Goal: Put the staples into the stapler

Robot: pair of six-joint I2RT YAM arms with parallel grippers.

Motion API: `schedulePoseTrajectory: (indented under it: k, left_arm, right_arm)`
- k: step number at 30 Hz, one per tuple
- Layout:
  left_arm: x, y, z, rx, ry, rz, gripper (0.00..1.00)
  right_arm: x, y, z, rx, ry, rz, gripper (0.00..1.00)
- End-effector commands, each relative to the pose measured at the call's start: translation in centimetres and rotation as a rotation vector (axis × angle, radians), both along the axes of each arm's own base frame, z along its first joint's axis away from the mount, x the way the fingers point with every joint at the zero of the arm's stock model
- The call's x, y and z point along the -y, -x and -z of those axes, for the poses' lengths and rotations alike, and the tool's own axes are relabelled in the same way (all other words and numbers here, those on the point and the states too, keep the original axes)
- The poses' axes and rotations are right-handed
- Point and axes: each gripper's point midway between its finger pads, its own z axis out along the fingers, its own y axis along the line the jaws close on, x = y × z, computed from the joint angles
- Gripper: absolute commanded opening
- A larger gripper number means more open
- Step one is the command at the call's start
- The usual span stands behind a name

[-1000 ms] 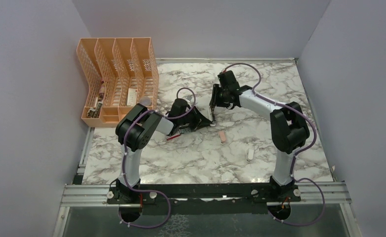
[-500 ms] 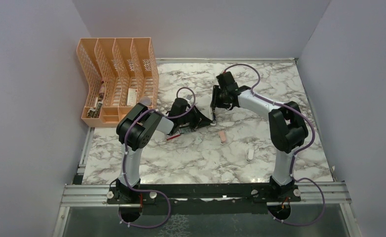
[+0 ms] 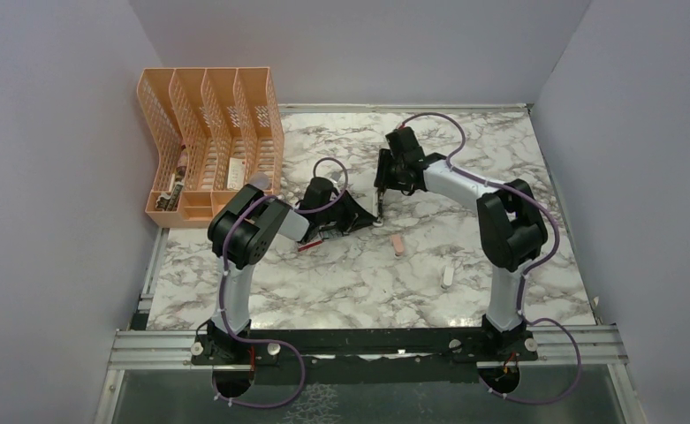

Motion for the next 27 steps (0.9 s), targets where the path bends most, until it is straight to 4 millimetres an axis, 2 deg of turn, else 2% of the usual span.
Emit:
schedulePoseTrajectory:
  k: [1, 10, 19, 27]
  left_arm:
    - [-1.1, 0.0, 2.0, 0.001, -0.061, -0.025, 0.20]
    - [-1.7, -0.5, 1.9, 0.037, -0.133, -0.034, 0.31]
    - [-3.9, -1.9, 2.1, 0.114, -0.391, -0.053, 0.33]
    - [-4.1, -2.9, -0.5, 0.206, -0.437, -0.051, 0.34]
  right_arm:
    - [-0.5, -2.2, -0.9, 0.079, 0.004, 0.009, 0.53]
    - [-0.4, -2.8, -1.2, 0.103, 0.055, 0.009, 0.45]
    - [-0.8, -2.8, -1.3, 0.090, 0.157, 0.040, 0.46]
    - [-1.0, -2.2, -2.2, 0.078, 0.181, 0.050, 0.49]
